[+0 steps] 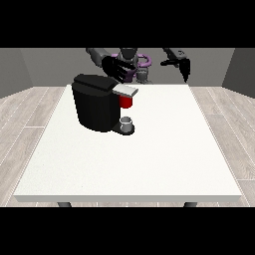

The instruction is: Insert the coffee pod into the coffee machine and close the lid

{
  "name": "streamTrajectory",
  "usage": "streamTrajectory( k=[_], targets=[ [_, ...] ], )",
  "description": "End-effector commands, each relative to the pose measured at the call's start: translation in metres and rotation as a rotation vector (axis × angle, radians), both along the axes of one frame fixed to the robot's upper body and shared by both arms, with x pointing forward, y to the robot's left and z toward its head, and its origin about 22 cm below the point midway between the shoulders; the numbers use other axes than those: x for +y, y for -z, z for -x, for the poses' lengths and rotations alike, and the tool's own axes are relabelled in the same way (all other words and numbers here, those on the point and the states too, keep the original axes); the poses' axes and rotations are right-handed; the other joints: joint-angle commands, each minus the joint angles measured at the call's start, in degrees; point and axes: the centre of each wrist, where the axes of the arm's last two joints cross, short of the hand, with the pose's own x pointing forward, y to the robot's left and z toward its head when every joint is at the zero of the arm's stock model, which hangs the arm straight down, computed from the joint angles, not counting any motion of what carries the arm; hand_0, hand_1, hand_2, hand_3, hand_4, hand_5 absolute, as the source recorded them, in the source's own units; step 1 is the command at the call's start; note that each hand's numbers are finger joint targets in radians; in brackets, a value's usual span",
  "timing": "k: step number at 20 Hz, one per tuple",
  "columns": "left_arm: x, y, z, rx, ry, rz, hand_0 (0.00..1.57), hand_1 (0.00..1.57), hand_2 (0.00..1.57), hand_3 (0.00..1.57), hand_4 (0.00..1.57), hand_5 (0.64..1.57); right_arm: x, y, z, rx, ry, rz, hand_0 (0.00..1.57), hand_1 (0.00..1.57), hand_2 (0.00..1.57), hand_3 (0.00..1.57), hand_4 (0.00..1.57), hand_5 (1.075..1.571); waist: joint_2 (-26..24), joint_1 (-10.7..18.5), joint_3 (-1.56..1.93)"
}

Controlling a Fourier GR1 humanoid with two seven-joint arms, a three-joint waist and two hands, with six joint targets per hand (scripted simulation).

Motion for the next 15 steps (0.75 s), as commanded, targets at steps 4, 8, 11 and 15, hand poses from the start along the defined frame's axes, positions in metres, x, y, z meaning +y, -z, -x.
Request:
streamTrajectory(
  k=[4, 8, 11, 15],
  targets=[
    [-0.022, 0.007, 0.002, -0.016, -0.003, 0.014, 0.0, 0.0, 0.0, 0.0, 0.14, 1.571, 0.023, -0.01, 0.002, -0.016, -0.097, -0.023, 0.0, 0.0, 0.0, 0.0, 0.03, 1.571, -2.7, -2.2, 0.0],
    [-0.018, 0.036, 0.019, 0.029, -0.044, 0.053, 0.0, 0.0, 0.0, 0.0, 0.19, 1.571, 0.041, 0.017, 0.024, -0.006, -0.204, -0.095, 0.0, 0.0, 0.0, 0.0, 0.26, 1.571, -5.8, -5.1, 0.0],
    [-0.017, 0.05, 0.022, 0.095, -0.062, 0.039, 0.0, 0.0, 0.0, 0.0, 0.19, 1.571, 0.043, 0.054, 0.056, 0.078, -0.184, -0.219, 0.0, 0.0, 0.0, 0.0, 0.27, 1.571, -9.7, -6.0, 0.01],
    [0.009, 0.047, 0.029, 0.126, -0.12, 0.024, 0.0, 0.0, 0.0, 0.0, 0.19, 1.571, 0.02, 0.103, 0.089, 0.194, -0.094, -0.285, 0.0, 0.0, 0.0, 0.0, 0.16, 1.571, -13.3, -8.8, 0.03]
  ],
)
